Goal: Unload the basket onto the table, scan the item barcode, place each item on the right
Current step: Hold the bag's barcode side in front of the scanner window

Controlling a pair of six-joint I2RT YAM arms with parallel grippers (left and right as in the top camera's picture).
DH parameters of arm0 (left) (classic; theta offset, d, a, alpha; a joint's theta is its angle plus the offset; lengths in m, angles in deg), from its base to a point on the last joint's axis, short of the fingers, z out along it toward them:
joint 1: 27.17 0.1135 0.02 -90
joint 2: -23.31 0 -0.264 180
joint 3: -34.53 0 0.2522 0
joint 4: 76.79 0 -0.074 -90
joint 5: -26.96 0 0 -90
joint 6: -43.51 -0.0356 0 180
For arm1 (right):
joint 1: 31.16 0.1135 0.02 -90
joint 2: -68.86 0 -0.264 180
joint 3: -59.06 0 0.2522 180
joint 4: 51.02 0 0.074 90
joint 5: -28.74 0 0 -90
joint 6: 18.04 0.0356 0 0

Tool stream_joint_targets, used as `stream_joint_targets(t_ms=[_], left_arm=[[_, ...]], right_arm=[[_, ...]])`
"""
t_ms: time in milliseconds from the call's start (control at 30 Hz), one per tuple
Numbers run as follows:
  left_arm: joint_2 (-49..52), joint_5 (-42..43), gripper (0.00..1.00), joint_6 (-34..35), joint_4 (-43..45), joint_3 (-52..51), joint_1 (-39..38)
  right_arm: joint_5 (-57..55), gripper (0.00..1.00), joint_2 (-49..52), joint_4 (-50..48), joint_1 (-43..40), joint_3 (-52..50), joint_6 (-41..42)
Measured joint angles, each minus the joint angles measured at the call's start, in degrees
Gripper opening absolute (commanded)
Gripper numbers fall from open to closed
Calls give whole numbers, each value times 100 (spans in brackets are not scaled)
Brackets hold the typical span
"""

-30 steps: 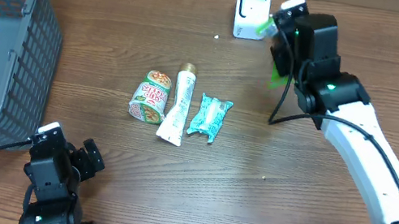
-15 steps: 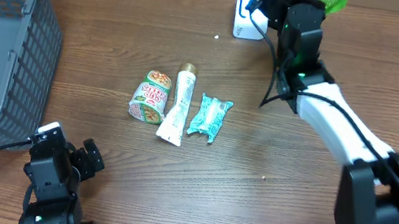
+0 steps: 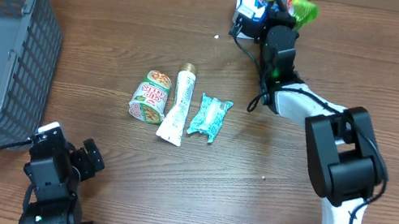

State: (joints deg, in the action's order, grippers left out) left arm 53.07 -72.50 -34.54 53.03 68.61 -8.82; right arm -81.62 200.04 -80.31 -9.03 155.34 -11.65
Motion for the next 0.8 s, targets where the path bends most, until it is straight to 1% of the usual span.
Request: stream_joint_targets(t_ms=[133,333,667,800], left_arm=[[0,2,100,-2,2,0,0],[0,2,100,-2,0,0,0],[0,2,100,0,0,0,0],[0,2,100,-2,0,0,0]], right_arm=[[170,4,385,-24,-35,476,-20],[304,4,562,33,-212,1123,144],[446,4,562,160,-326,1207,216],[474,4,562,179,-326,1207,374]])
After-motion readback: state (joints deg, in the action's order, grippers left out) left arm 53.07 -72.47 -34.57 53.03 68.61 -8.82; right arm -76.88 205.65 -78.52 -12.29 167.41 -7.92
